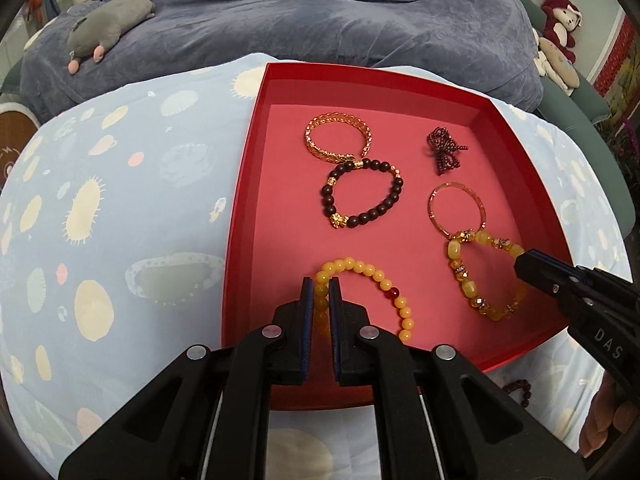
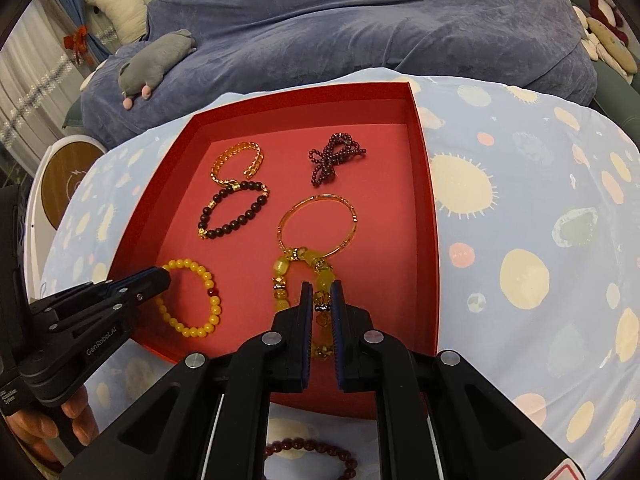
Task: Organize jewelry
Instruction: 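Lower both bracelets into the red box and open both tools, then move the left tool to the gold hoop earrings while the right tool reaches the dark red bracelet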
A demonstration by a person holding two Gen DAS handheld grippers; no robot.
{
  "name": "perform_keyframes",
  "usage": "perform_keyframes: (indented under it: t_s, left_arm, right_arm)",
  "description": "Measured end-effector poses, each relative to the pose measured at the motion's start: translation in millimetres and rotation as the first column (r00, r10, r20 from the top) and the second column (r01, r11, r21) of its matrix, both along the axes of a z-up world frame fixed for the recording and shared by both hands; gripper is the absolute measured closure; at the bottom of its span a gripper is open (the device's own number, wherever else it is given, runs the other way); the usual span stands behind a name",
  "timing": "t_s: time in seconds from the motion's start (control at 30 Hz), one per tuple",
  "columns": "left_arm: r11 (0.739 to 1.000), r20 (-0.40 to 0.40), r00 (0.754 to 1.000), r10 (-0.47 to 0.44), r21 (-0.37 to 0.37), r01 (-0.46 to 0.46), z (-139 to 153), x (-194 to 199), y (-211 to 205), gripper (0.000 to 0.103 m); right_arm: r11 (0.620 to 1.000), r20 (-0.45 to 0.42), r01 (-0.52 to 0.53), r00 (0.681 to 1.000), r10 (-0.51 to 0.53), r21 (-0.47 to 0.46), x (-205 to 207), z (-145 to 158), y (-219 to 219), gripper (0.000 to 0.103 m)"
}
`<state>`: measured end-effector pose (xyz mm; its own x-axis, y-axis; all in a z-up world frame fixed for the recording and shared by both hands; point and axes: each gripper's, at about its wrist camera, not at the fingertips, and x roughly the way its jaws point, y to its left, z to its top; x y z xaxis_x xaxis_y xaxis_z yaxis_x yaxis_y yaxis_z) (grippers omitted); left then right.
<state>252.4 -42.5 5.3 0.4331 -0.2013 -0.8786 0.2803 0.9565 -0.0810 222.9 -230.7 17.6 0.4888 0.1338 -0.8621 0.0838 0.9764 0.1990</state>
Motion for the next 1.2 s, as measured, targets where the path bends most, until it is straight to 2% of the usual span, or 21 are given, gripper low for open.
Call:
perform_keyframes:
  t_s: [0.13,0.17,0.2,0.27,0.3,0.37,0.43,0.87,1.2]
  left_arm:
    - [1.0,0.02,1.0,0.004,0.03,-0.005,0,-1,-2,0.095]
    - [1.0,0.023,1.0,0.011,0.029,-0.011,1,-1,-2,0.095]
    - [0.999,0.026,0.999,0.019,0.03,-0.02,1,-2,-1,0.094]
    - [0.999,0.042,0.999,0.033,0.031,-0.034,4,-4,0,0.078]
    - [0.999,0.051,0.998,0.037,0.03,-0.039,6,-6,0,0.075]
    - [0.998,0.07,0.996,0.047,0.036,-0.05,11,-10,-2,0.065]
    - [0.998,0.081,0.996,0.047,0.033,-0.049,15,-16,-2,0.064]
    - [0.999,0.109,0.993,0.048,0.002,-0.048,43,-59,-1,0.063]
    - [0.999,0.098,0.994,0.046,-0.003,-0.045,48,-97,4,0.062]
  right_arm:
    - [0.999,0.001,-0.01,1.0,0.01,-0.032,0,-3,4,0.092]
    - [0.999,0.006,-0.009,1.0,0.009,-0.05,-2,-2,5,0.088]
    - [0.998,0.011,-0.007,1.0,0.008,-0.067,-3,-1,7,0.077]
    - [0.997,0.031,-0.002,0.999,0.004,-0.076,-7,4,7,0.063]
    - [0.997,0.037,-0.001,0.999,0.004,-0.075,-8,6,8,0.062]
    - [0.998,0.041,0.001,0.999,0.002,-0.07,-11,9,7,0.062]
    - [0.998,0.047,0.005,0.999,-0.002,-0.065,-16,13,7,0.062]
    - [0.998,0.089,0.039,0.995,-0.035,-0.043,-61,40,5,0.062]
    - [0.998,0.08,0.055,0.995,-0.052,-0.034,-103,41,7,0.062]
